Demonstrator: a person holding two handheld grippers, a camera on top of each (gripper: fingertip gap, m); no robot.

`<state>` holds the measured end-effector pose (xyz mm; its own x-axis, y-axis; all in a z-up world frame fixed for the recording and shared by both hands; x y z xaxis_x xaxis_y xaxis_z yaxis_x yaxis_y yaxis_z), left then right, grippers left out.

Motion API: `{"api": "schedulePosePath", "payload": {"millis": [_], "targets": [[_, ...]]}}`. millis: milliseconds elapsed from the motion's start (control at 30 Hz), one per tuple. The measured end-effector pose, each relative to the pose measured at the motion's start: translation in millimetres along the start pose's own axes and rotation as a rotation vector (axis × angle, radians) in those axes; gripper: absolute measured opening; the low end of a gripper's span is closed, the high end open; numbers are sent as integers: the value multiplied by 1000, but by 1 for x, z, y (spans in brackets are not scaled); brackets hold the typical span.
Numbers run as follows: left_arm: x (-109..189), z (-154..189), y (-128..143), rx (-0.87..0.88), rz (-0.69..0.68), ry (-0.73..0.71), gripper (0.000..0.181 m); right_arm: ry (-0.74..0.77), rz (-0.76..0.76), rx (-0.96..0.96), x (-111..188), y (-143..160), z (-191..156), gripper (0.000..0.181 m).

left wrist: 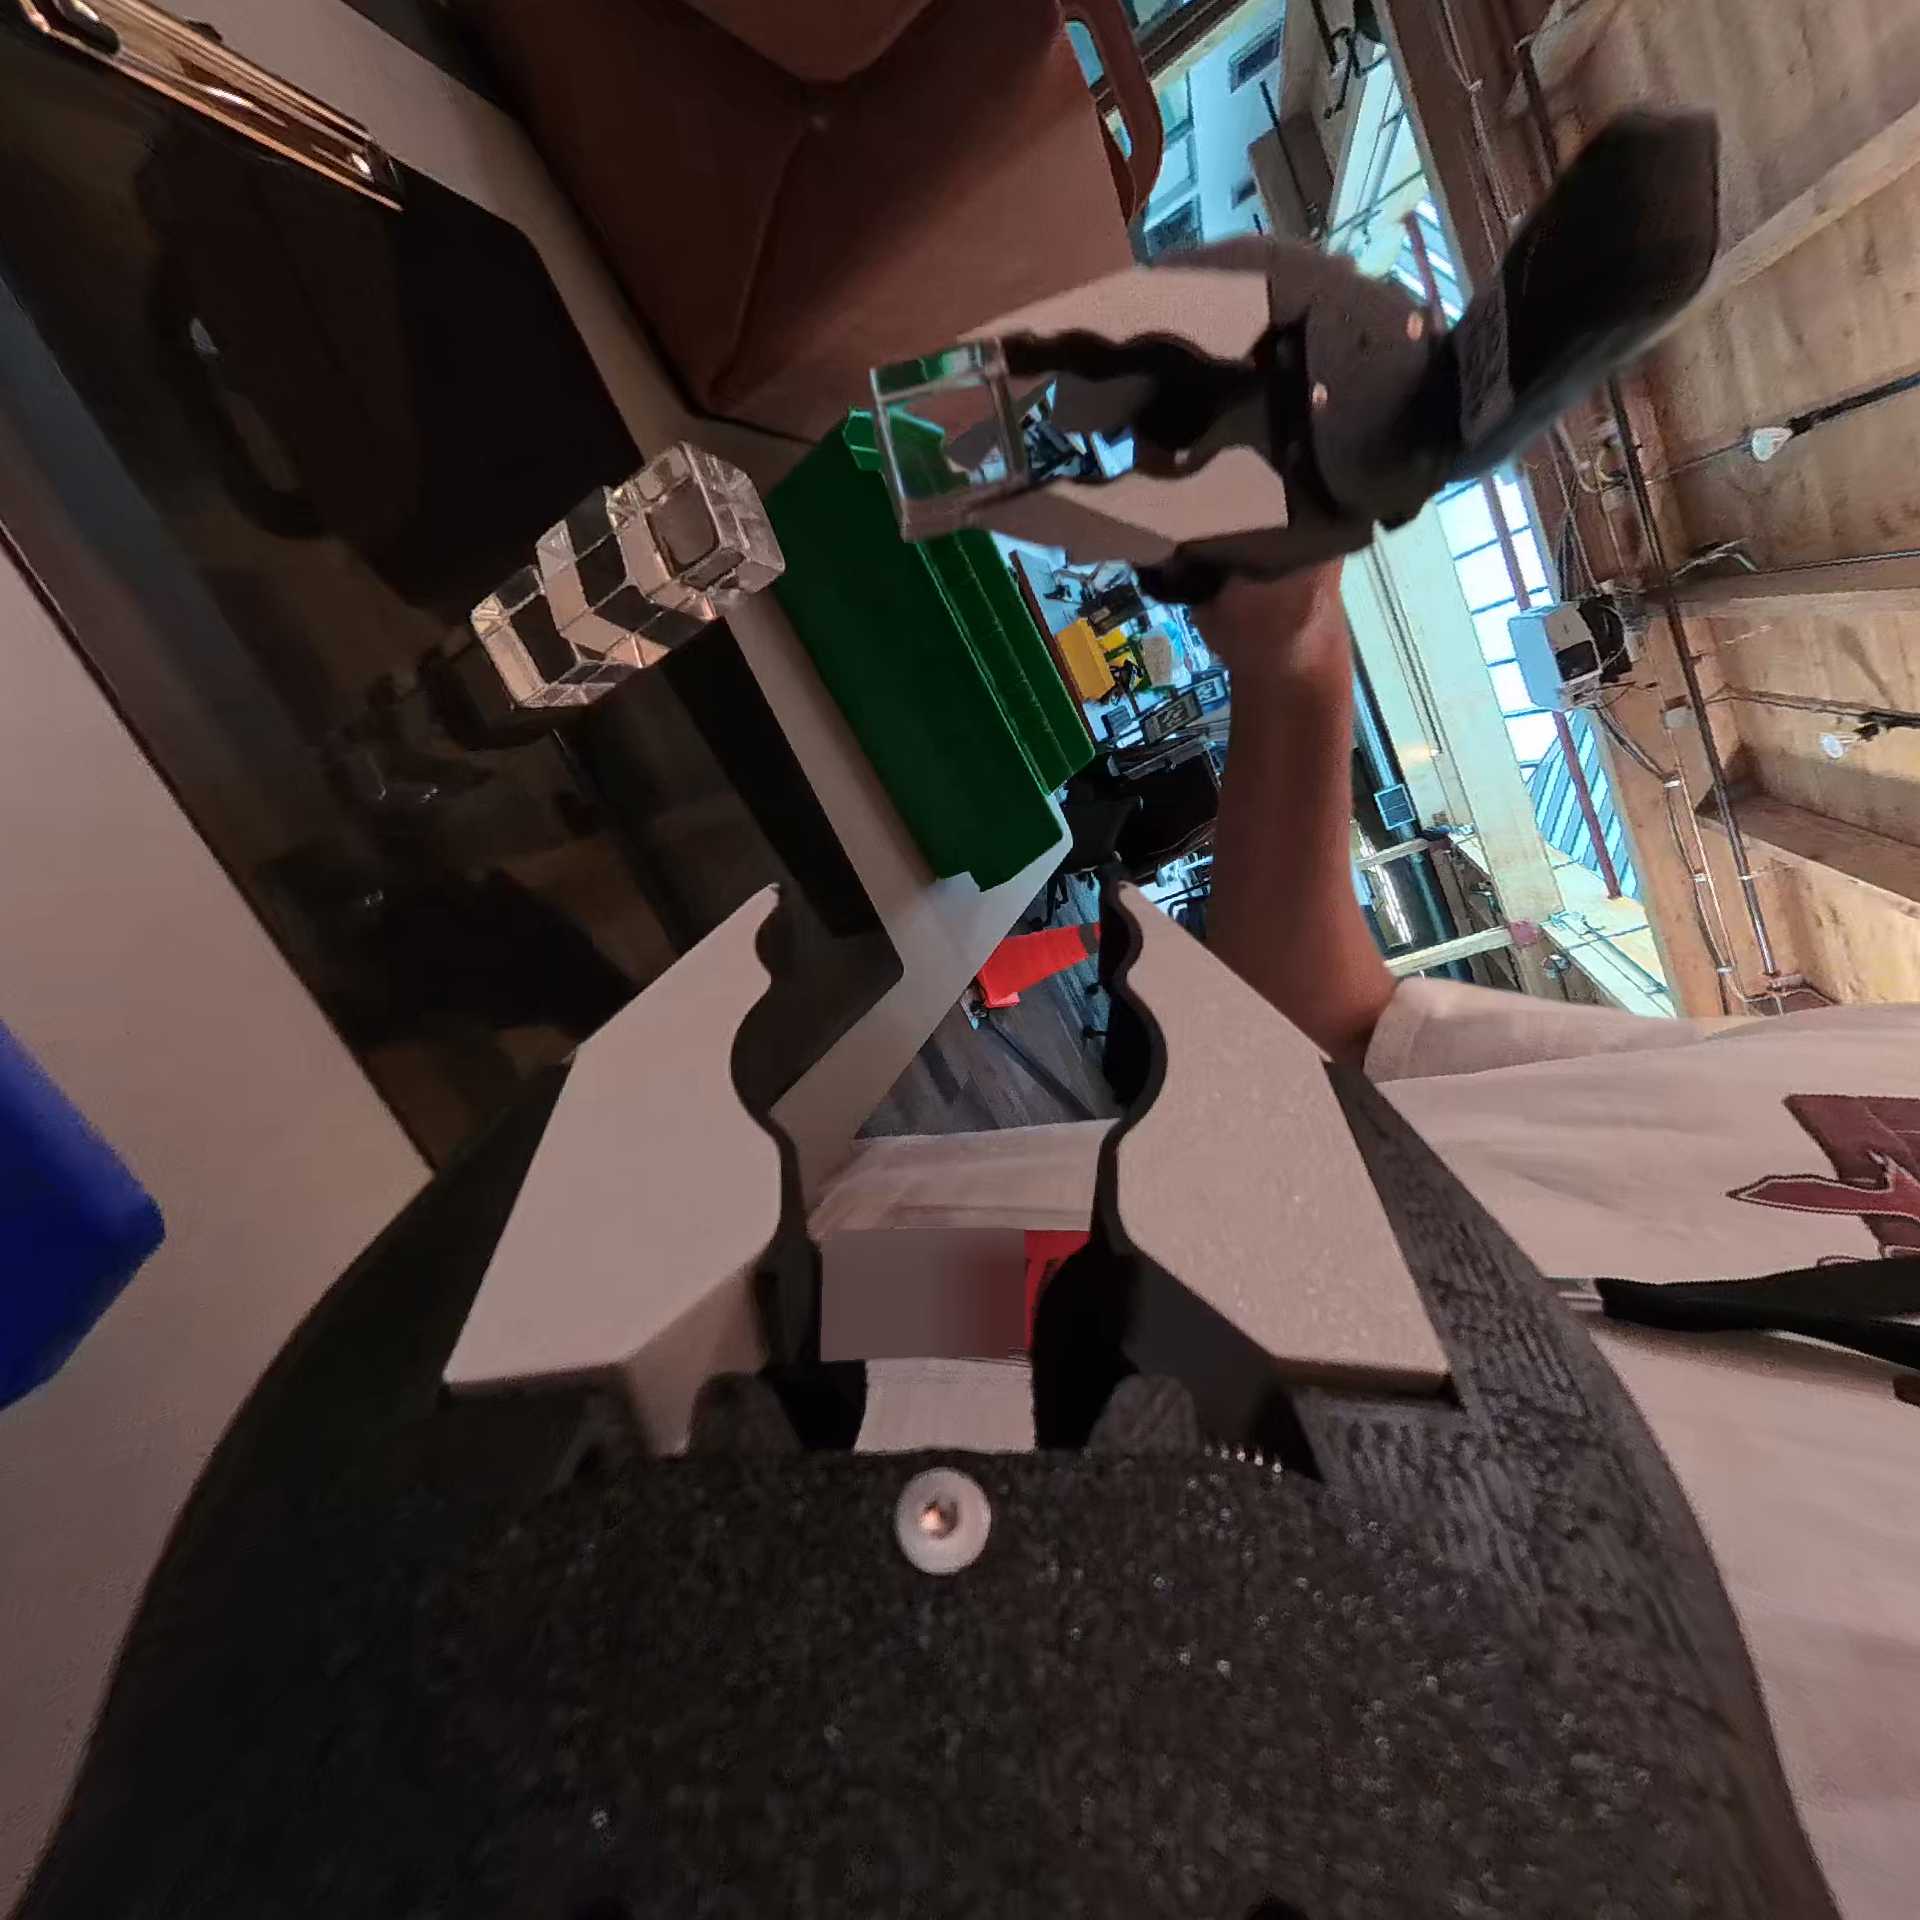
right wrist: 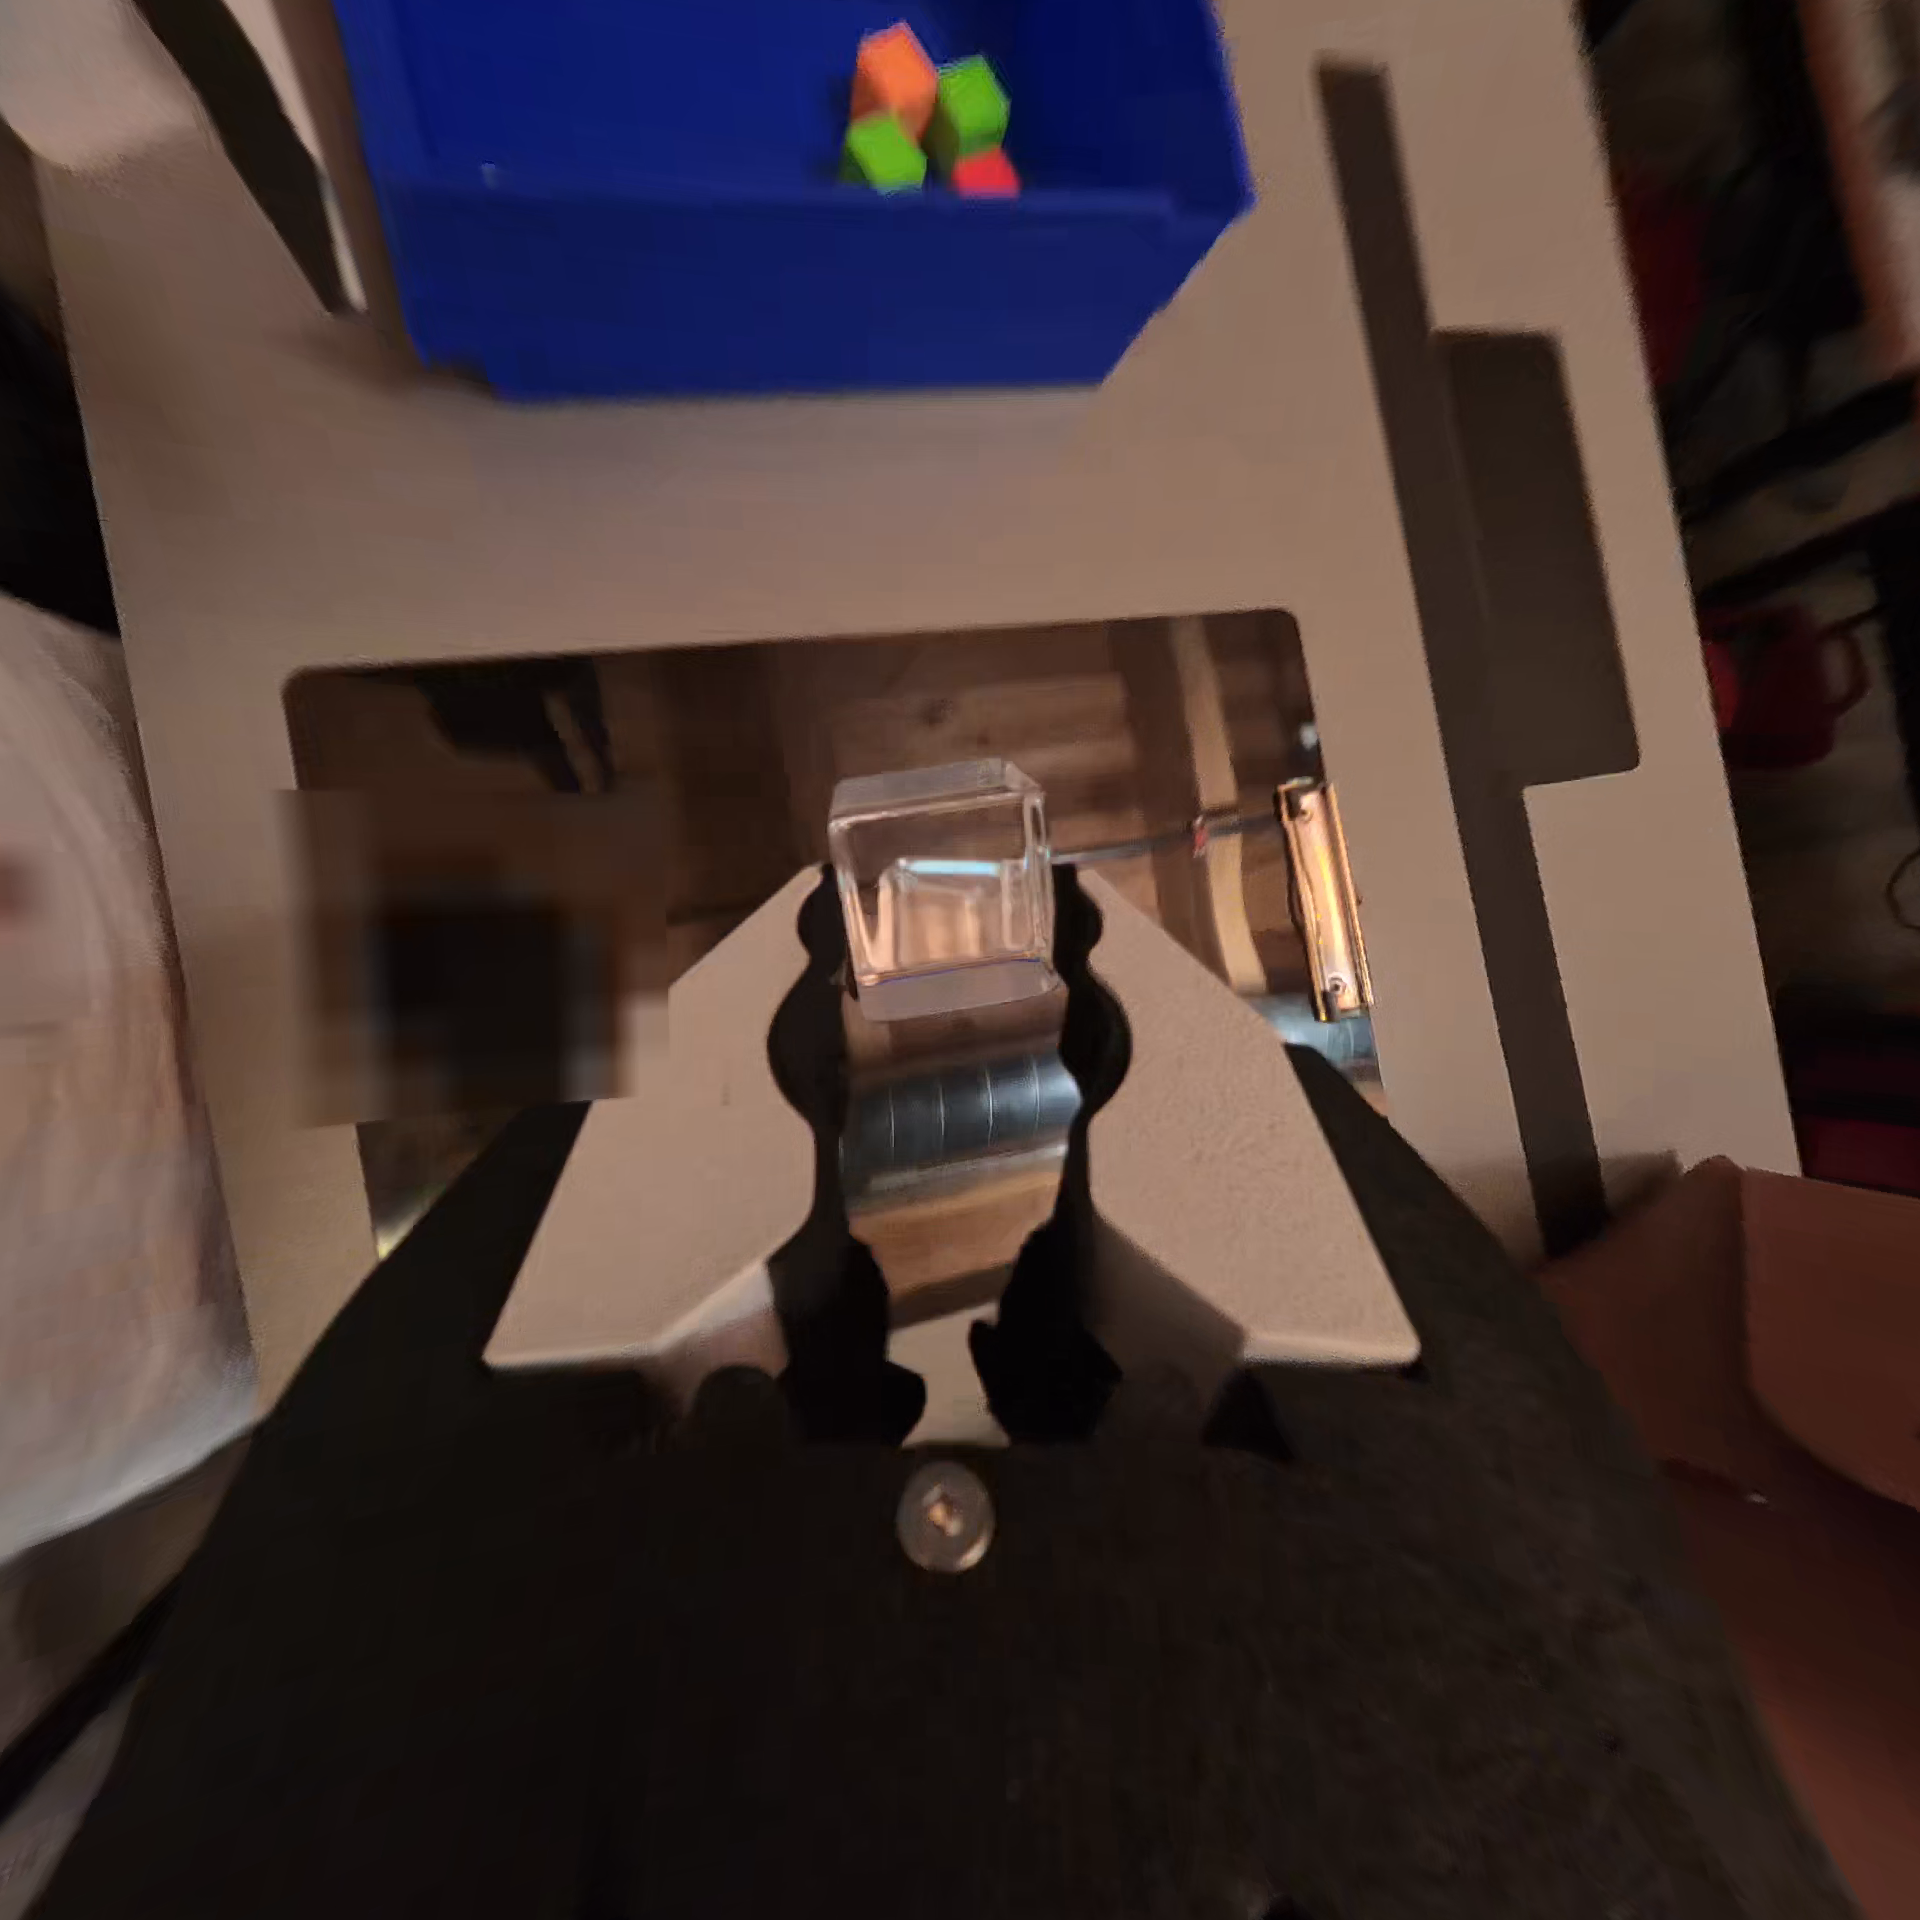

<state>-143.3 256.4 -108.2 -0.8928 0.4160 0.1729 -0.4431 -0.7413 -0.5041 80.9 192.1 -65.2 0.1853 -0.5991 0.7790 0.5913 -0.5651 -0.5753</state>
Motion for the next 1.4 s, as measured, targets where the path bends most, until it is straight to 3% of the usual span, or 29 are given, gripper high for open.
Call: {"api": "schedulePosePath", "payload": {"millis": [100,267,767,933,1167,1300,1400], "targets": [[4,-1,5,1,13,-8,59,-106,-112,-9,-13,-2,12,40],[9,-3,12,-3,24,-52,59,-159,-341,1,-36,8,17,40],[18,-12,14,18,14,-91,59,-134,-385,-3,-54,11,17,41],[15,-12,17,19,-4,-91,59,-112,-366,-10,-55,11,18,41],[14,-10,17,-3,-16,-103,59,-65,-311,-15,-47,11,19,59],[9,-10,17,-60,-41,-157,59,3,-97,-108,-21,13,15,65],[3,-18,16,-175,-34,-290,59,65,127,-272,-1,29,2,71]]}}
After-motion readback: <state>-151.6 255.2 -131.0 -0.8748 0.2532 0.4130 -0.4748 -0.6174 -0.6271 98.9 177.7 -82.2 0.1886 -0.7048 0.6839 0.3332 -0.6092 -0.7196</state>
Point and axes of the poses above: each gripper's, where its closed fingertips meet, x back along the fingers, y out of its underside, z = x × y across the jaws, the point moved 6 cm from there along x, back along the fingers
